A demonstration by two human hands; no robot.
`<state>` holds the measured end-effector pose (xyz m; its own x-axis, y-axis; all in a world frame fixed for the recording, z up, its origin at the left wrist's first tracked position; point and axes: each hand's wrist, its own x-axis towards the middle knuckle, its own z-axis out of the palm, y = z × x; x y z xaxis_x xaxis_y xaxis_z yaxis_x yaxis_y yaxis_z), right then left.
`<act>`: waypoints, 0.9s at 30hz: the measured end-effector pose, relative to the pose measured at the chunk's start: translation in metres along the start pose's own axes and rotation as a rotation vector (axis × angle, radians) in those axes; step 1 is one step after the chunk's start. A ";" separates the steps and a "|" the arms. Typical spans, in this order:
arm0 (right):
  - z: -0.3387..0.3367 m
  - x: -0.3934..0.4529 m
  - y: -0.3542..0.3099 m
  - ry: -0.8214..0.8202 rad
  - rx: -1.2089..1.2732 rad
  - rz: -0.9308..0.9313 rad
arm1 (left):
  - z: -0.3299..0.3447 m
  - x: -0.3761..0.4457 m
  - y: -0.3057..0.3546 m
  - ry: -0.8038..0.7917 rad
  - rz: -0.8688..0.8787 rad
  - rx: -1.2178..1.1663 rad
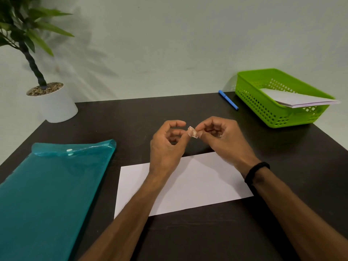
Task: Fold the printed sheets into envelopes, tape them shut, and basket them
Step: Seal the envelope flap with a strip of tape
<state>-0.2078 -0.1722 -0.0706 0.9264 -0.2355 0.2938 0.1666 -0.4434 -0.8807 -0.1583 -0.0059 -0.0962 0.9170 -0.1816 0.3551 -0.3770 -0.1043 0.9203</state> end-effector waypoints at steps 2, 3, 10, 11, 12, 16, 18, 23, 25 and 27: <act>-0.001 0.001 0.001 -0.016 0.003 0.014 | -0.001 0.001 -0.001 -0.011 -0.002 0.023; -0.002 0.001 0.003 -0.008 0.002 0.024 | -0.001 0.001 -0.002 -0.028 0.001 0.028; -0.001 0.000 0.007 0.122 0.053 0.069 | 0.002 -0.001 0.000 -0.191 0.015 0.066; 0.000 -0.001 0.006 0.128 0.078 0.078 | 0.002 -0.002 0.001 -0.205 0.015 0.064; 0.000 -0.001 0.005 0.129 0.097 0.083 | 0.002 -0.004 0.002 -0.214 0.013 0.064; -0.002 -0.002 0.002 0.088 0.109 0.069 | 0.003 -0.005 0.005 -0.207 -0.009 0.063; -0.004 -0.002 0.001 0.056 0.097 0.062 | 0.002 -0.005 0.005 -0.195 -0.018 0.065; -0.003 -0.002 0.000 0.052 0.087 0.063 | 0.002 -0.005 0.003 -0.203 0.019 0.123; 0.000 -0.003 0.000 0.044 0.083 0.078 | 0.002 -0.004 0.002 -0.171 0.035 0.110; 0.002 -0.004 -0.001 0.028 0.112 0.115 | 0.001 -0.003 0.001 -0.131 0.048 0.090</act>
<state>-0.2112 -0.1688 -0.0720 0.9321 -0.3038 0.1971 0.0978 -0.3128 -0.9448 -0.1618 -0.0061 -0.0963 0.8752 -0.3140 0.3680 -0.4350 -0.1783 0.8826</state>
